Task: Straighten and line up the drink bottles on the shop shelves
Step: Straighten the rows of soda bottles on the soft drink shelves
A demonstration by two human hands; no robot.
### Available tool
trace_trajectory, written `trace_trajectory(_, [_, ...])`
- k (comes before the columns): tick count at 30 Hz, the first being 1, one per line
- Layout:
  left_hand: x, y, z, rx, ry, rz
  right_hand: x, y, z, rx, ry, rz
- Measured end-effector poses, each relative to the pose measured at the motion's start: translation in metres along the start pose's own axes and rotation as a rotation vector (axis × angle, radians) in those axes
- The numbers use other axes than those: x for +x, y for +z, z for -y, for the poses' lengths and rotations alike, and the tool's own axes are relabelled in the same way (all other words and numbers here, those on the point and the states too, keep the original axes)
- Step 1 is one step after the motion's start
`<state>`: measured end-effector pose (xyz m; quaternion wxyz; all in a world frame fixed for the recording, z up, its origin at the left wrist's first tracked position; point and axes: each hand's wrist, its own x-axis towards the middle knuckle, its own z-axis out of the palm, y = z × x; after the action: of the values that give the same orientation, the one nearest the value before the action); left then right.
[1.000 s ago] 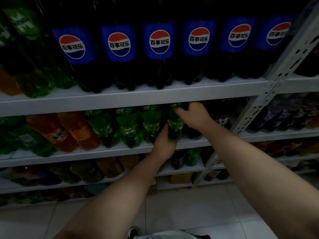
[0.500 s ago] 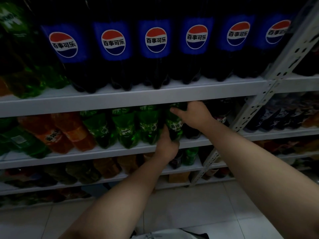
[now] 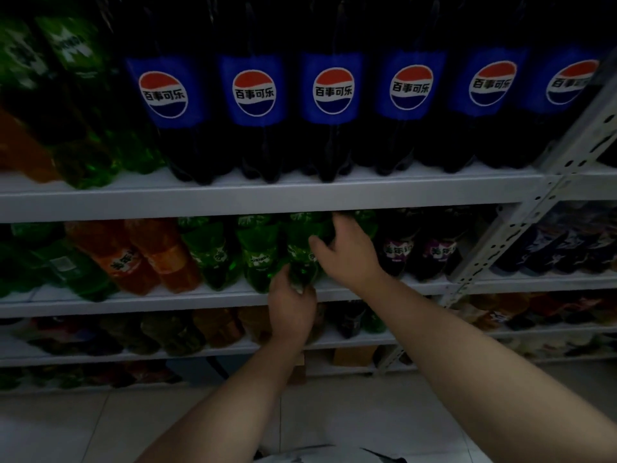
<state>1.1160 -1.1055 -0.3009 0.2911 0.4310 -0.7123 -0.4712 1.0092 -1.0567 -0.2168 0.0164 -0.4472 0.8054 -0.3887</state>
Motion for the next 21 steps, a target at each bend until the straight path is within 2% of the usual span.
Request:
trace_trajectory(2, [0.0, 0.0, -0.002, -0.02, 0.021, 0.036, 0.015, 0.005, 0.009, 0.114, 0.127, 0.054])
trace_trajectory(7, [0.002, -0.002, -0.001, -0.03, 0.016, 0.069, 0.025, 0.003, 0.012, 0.151, 0.15, 0.105])
trace_trajectory(10, [0.003, -0.004, -0.001, -0.079, 0.077, 0.125, 0.028, 0.0, 0.015, 0.198, 0.2, 0.102])
trace_trajectory(13, [0.011, -0.004, -0.005, -0.143, 0.073, 0.22, 0.026, 0.002, 0.017, 0.071, 0.172, 0.073])
trace_trajectory(16, [0.018, -0.003, -0.006, -0.119, 0.028, 0.241, 0.024, 0.0, 0.016, -0.009, 0.124, 0.036])
trace_trajectory(21, [0.02, 0.001, -0.001, -0.159, 0.064, 0.27, 0.024, -0.004, 0.013, 0.148, 0.135, 0.047])
